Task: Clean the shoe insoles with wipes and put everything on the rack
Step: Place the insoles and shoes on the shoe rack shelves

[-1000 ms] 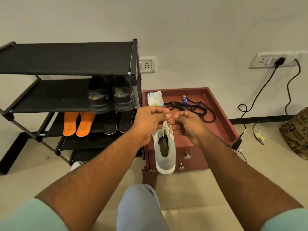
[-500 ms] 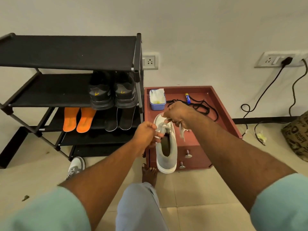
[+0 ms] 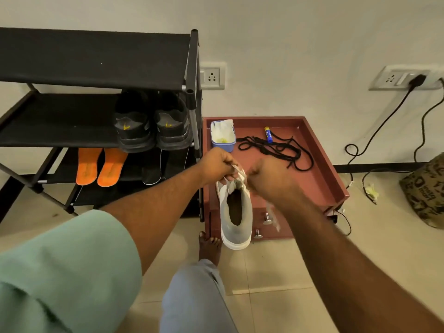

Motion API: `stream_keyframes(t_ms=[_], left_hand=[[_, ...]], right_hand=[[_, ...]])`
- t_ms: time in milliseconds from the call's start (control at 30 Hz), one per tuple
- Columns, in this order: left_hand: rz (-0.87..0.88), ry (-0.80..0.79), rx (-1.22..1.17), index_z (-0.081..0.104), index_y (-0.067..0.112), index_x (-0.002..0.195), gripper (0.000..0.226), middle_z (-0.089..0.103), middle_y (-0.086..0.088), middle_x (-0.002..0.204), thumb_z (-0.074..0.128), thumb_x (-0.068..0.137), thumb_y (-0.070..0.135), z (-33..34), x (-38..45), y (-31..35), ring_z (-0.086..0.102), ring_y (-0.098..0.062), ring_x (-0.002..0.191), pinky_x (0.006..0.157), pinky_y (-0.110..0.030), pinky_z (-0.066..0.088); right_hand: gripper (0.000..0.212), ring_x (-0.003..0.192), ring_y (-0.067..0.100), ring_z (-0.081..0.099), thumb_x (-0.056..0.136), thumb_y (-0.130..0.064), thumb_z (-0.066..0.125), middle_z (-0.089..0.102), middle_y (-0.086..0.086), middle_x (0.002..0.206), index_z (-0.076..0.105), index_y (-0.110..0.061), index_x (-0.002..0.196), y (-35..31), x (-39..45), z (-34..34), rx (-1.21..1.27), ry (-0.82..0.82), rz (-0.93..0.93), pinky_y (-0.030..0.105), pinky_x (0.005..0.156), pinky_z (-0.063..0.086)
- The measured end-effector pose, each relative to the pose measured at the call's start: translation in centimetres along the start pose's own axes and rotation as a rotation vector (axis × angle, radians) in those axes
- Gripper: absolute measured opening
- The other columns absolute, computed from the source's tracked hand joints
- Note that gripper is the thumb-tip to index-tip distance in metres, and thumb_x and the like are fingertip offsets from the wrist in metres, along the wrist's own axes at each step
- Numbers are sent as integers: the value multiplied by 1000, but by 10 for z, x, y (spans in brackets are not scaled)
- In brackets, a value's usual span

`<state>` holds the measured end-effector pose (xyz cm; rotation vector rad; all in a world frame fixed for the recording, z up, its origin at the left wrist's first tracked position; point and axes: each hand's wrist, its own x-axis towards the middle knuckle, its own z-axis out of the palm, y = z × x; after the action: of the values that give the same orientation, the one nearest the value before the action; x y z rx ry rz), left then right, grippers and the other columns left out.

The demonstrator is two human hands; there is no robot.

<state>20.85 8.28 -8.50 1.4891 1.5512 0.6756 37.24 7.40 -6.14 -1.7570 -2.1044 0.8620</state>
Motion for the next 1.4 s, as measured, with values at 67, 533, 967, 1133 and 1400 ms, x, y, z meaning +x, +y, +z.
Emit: stream_keyframes(t_ms=[67,533,967,1133,1400], left_hand=[[39,39,132,75,0,103,18,75,-12,93,65,89,-5,0,3,-1,70,-19,75,73,-34,61],[194,35,334,77,15,107,21,76,0,102,70,88,10,13,-37,-9,69,-11,93,95,-33,55],[10,-1,384,70,18,123,28,70,-4,122,60,97,17,46,-55,-40,63,-23,114,111,-35,42],[-55,-91,465,71,17,121,28,70,-5,115,52,101,26,61,-52,-43,64,-24,108,103,-35,49],[-173,-328,931,42,15,143,49,58,-7,132,56,98,29,86,-28,-34,60,-30,115,95,-43,52]], right_hand=[[14,58,16,56,82,-8,64,66,5,67,71,-13,71,10,-17,19,190,-122,125,20,50,44],[19,50,3,56,85,4,61,66,1,67,74,-9,90,32,7,65,569,-96,165,15,53,46],[39,91,33,60,79,-19,66,53,9,104,44,-19,111,42,23,80,-187,-55,105,41,72,53],[28,87,32,59,81,-18,59,56,9,96,49,-15,107,49,33,82,-124,16,124,34,67,45],[40,61,23,57,76,-10,77,60,8,72,62,-6,113,77,34,54,366,-264,120,31,55,49]])
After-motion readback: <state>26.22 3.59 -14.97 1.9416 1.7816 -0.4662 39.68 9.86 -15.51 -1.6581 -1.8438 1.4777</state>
